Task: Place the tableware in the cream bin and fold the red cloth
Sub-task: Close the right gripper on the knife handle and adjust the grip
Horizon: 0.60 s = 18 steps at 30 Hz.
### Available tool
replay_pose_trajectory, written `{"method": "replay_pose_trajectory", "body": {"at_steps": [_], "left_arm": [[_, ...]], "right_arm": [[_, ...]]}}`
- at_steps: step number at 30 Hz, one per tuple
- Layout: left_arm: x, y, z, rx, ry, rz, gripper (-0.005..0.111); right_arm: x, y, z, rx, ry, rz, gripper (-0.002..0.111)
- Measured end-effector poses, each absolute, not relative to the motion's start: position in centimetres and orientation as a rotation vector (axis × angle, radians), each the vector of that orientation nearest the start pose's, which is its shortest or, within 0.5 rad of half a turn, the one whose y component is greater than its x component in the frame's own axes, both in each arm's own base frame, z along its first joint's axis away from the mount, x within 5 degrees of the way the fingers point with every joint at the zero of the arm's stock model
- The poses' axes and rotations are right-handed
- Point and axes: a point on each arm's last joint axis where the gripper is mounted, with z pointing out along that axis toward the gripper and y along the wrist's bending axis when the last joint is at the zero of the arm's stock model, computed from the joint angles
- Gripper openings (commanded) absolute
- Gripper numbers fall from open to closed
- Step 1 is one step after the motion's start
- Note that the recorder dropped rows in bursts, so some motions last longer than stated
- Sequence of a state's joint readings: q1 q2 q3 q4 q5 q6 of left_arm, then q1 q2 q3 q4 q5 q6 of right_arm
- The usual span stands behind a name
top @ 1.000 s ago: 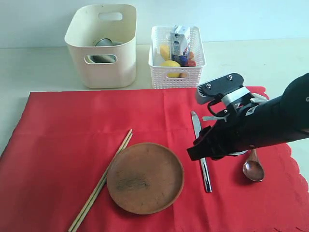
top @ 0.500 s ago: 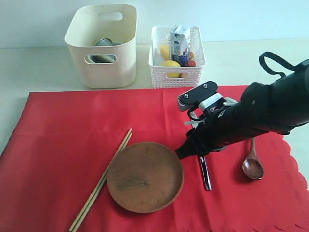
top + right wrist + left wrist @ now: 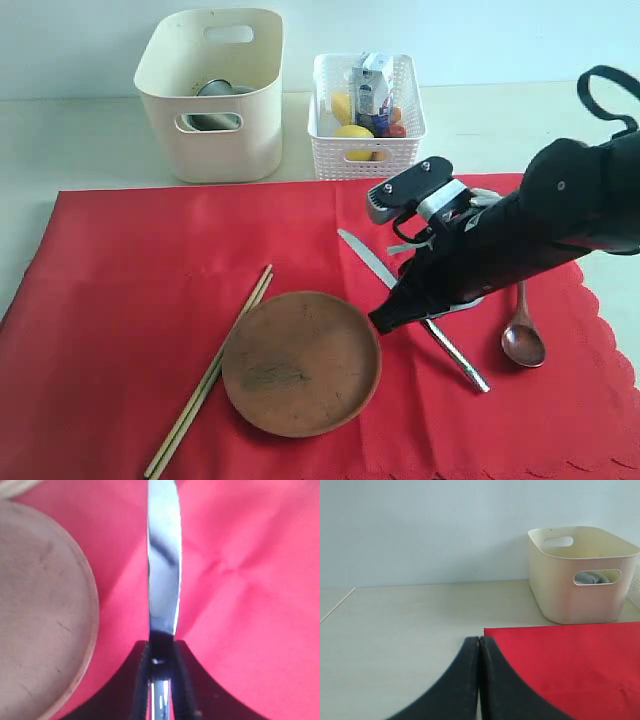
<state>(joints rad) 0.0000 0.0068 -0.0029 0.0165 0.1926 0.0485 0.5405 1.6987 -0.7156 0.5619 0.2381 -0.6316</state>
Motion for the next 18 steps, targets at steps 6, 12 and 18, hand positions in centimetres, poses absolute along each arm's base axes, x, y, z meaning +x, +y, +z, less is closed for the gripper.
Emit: {"method": "replay_pose_trajectory", "body": {"at_steps": [6,12,18], "left_arm": [[5.6,0.0,19.6,0.052,1.680,0.051,0.001],[5.6,0.0,19.6,0.052,1.680,0.051,0.001],[5.6,0.0,19.6,0.052,1.680,0.051,0.001]], "right_arm": [[24.1,15.7,16.9,-0.844,2.420,0.316,0.002],[24.4,15.6,17.8,-0.815,2.363,0.302,0.002],[25.0,15.9,18.7,-0.804,2.327,0.307,0.002]]}}
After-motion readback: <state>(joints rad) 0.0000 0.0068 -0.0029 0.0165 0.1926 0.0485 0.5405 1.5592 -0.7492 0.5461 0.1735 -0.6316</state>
